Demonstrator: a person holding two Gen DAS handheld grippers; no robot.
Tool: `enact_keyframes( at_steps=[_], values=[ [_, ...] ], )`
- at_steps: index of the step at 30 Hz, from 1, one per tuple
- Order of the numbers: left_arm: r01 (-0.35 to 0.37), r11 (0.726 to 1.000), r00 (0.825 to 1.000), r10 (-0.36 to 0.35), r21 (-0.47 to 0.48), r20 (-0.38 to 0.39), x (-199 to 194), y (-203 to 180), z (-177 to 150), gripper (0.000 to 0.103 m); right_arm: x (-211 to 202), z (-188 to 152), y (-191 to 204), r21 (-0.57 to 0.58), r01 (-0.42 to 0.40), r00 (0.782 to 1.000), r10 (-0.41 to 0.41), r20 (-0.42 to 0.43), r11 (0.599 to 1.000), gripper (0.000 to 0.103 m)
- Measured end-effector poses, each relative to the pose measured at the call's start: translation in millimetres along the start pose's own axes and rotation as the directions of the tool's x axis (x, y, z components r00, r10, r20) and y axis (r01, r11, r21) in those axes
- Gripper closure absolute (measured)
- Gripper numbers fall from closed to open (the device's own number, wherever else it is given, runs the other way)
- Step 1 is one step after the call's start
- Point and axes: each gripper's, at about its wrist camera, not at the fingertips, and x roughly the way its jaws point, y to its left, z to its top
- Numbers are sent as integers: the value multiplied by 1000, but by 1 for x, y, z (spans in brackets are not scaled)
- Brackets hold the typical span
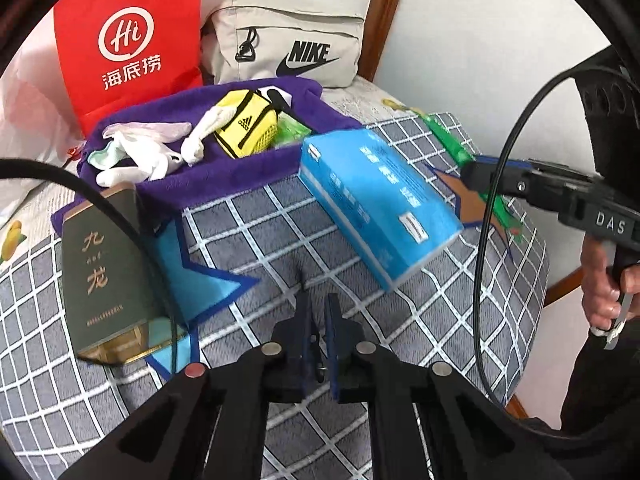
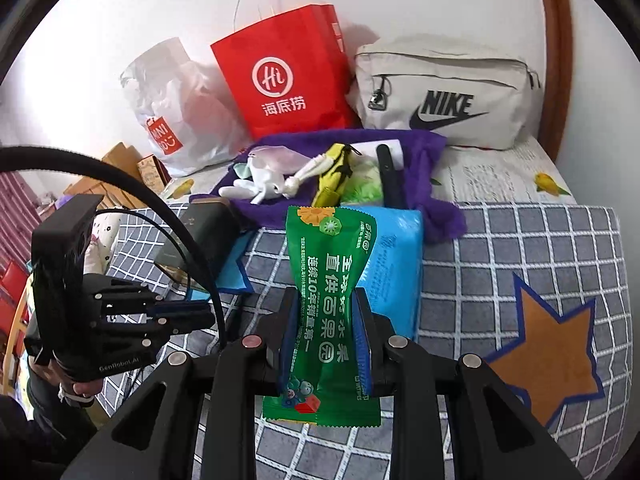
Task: Organize soft objects
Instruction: 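Lower the left tool onto the black strap and close on it while the right tool holds the packet, then carry the strap in the left tool while the right tool carries the packet over the towel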
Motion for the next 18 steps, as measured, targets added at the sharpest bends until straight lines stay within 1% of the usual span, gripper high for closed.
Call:
enact_keyframes(
  at_steps=[3,5,6,7,8,9,10,12,14,16,18],
  values=[
    [-2,1000,1000,2,-4,-20,8,3,2,97,5,3,2,-6,-7,1000,7,-8,1000,77],
    [-40,999,999,40,6,-34,12,2,1,96,7,4,3,-9,-9,1000,9,-13,1000,77],
    [-45,999,998,45,10,-36,12,2,0,94,8,4,3,-10,-9,1000,9,-15,1000,77],
    [-47,999,998,48,16,-46,15,1,-1,87,8,4,3,-11,-10,1000,10,-17,1000,77],
    [-48,999,998,49,18,-50,16,1,-1,81,9,4,3,-12,-10,1000,10,-19,1000,77],
    [-58,998,996,59,23,-60,21,-1,-2,69,10,3,2,-13,-8,1000,7,-21,1000,77],
    [-70,997,995,72,29,-67,25,-3,-2,61,11,4,2,-12,-7,1000,6,-24,1000,77],
    [-108,993,990,112,47,-87,37,-6,-4,60,14,3,-1,-4,-6,999,6,-32,1000,77],
    [-134,990,983,138,42,-123,49,-6,-6,60,15,2,-2,3,-6,999,6,-36,1000,77],
    [-169,985,971,174,40,-166,62,-4,-9,60,16,1,-3,3,-7,999,8,-42,1000,77],
    [-180,982,968,186,49,-169,67,-5,-11,59,16,-1,-5,5,-6,999,7,-45,1000,77]
  ],
)
